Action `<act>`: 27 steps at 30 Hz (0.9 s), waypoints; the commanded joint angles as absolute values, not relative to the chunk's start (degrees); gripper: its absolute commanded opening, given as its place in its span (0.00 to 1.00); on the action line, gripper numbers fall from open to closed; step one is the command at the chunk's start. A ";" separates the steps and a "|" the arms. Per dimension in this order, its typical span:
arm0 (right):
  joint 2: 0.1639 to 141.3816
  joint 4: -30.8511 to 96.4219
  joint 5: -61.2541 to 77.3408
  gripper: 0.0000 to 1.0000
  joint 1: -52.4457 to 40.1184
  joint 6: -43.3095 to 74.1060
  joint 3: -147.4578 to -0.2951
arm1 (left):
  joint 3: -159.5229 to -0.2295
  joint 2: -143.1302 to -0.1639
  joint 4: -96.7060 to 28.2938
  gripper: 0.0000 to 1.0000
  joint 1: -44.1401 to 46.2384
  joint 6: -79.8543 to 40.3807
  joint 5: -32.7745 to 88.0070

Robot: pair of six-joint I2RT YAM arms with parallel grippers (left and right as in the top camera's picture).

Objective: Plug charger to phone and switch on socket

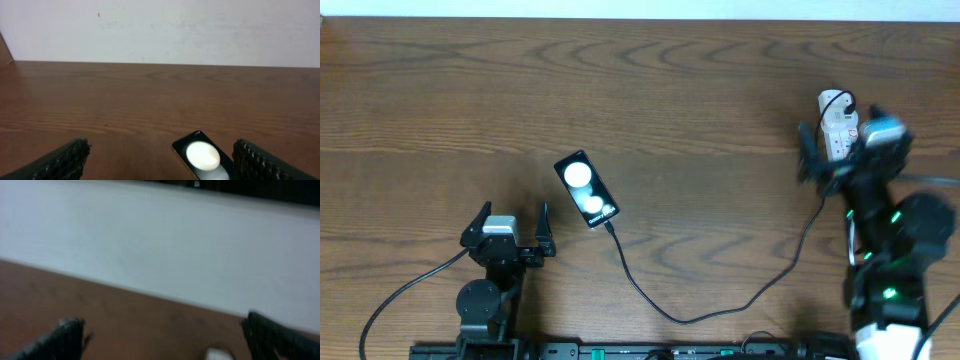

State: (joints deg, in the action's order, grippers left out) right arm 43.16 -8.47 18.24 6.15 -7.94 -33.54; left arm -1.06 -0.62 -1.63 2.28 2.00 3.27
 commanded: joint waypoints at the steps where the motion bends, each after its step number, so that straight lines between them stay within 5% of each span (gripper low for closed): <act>1: 37.08 -13.80 17.91 0.99 4.73 -7.81 -23.18 | -0.23 -0.23 -3.86 0.93 2.00 2.96 3.40; 14: 21.32 -21.82 17.91 0.99 4.38 -7.77 -0.51 | -0.23 -0.23 -3.86 0.93 2.00 2.98 3.40; 27: 9.58 -3.90 9.67 0.99 1.13 -7.77 -0.32 | -0.23 -0.23 -3.86 0.93 2.00 2.98 3.40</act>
